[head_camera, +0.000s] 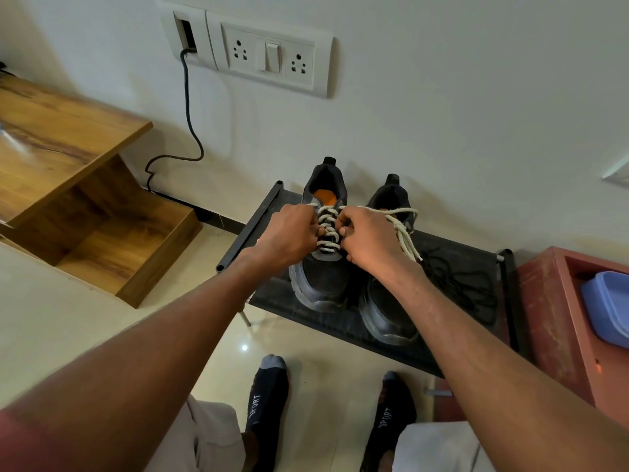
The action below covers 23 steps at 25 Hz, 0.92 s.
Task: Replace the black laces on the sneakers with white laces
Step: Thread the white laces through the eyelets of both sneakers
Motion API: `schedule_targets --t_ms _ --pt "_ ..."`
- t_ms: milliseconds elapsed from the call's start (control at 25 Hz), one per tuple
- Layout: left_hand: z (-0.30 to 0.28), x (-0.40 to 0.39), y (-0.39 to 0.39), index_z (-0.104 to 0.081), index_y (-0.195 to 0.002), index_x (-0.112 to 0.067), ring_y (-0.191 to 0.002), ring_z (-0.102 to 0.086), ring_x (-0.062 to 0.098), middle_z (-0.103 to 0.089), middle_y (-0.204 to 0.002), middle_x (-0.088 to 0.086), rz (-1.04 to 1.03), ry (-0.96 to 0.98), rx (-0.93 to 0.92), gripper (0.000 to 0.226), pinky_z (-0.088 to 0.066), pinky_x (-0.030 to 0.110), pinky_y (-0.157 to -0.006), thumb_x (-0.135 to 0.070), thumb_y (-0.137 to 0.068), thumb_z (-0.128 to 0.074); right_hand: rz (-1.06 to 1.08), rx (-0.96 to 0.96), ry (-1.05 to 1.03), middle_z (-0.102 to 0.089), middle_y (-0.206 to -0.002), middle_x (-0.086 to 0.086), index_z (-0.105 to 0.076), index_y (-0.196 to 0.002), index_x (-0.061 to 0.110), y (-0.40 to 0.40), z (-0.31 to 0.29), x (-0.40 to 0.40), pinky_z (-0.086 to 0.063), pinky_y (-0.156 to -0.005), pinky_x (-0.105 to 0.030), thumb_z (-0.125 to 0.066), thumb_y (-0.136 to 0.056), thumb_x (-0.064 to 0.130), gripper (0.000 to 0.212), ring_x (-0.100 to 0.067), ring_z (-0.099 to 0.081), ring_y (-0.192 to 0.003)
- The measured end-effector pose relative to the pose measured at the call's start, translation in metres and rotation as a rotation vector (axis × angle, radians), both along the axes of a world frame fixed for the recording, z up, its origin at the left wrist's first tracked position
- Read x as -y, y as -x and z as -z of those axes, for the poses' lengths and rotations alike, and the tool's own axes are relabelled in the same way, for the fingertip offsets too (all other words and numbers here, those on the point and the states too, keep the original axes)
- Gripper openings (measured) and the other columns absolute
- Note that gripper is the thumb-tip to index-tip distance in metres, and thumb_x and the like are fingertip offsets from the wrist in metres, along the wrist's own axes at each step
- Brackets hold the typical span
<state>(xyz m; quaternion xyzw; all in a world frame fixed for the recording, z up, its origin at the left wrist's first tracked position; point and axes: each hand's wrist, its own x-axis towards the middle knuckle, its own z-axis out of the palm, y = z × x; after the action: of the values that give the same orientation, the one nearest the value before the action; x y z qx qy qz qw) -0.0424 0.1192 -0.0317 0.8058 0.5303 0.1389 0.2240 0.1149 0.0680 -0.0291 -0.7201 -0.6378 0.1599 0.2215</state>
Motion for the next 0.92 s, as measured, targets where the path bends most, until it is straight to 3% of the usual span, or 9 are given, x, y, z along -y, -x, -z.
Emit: schedule_targets --t_ms 240,440,560,760,920 --pt "0.005 -0.012 0.009 -0.072 -0.083 -0.014 -0.073 -0.071 0.019 -0.072 -0.076 0.002 -0.065 0.086 0.193 0.010 -0.063 0.042 -0.072 -0.014 -0.093 -0.072 0.011 -0.029 -0.010 -0.069 -0.075 0.002 -0.073 -0.090 0.020 0.001 0.001 -0.002 -0.064 -0.072 -0.044 -0.076 -0.092 0.013 0.008 -0.019 -0.069 -0.067" --pt "0.003 -0.008 0.003 -0.076 -0.080 -0.013 -0.071 -0.067 0.015 -0.072 -0.075 0.001 -0.031 -0.051 0.099 0.012 -0.054 0.030 -0.063 -0.016 -0.091 -0.073 -0.002 0.068 -0.040 -0.072 -0.083 0.004 -0.076 -0.096 0.023 0.003 -0.001 -0.001 -0.061 -0.074 -0.036 -0.069 -0.094 0.018 0.009 -0.014 -0.067 -0.070" --pt "0.002 -0.010 0.004 -0.076 -0.078 -0.011 -0.069 -0.066 0.015 -0.071 -0.073 0.002 -0.021 -0.050 0.087 0.017 -0.049 0.026 -0.059 -0.020 -0.092 -0.076 -0.027 0.048 -0.030 -0.065 -0.078 0.007 -0.065 -0.093 0.025 0.004 0.000 -0.002 -0.059 -0.070 -0.042 -0.060 -0.098 0.025 0.006 -0.016 -0.064 -0.070" --pt "0.007 -0.008 0.005 -0.076 -0.079 -0.014 -0.069 -0.067 0.015 -0.071 -0.074 -0.001 -0.042 -0.060 0.121 0.013 -0.059 0.037 -0.066 -0.021 -0.091 -0.075 -0.064 -0.004 -0.022 -0.063 -0.077 0.004 -0.053 -0.101 0.024 0.005 0.002 0.001 -0.060 -0.061 -0.048 -0.053 -0.106 0.029 0.008 -0.015 -0.062 -0.055" --pt "0.006 -0.007 0.002 -0.073 -0.075 -0.012 -0.065 -0.064 0.017 -0.069 -0.069 0.001 -0.031 -0.068 0.115 0.018 -0.052 0.034 -0.060 -0.018 -0.092 -0.070 -0.050 -0.038 0.073 -0.067 -0.082 0.002 -0.057 -0.105 0.022 -0.001 -0.004 -0.002 -0.062 -0.062 -0.044 -0.058 -0.106 0.024 0.002 -0.021 -0.068 -0.053"
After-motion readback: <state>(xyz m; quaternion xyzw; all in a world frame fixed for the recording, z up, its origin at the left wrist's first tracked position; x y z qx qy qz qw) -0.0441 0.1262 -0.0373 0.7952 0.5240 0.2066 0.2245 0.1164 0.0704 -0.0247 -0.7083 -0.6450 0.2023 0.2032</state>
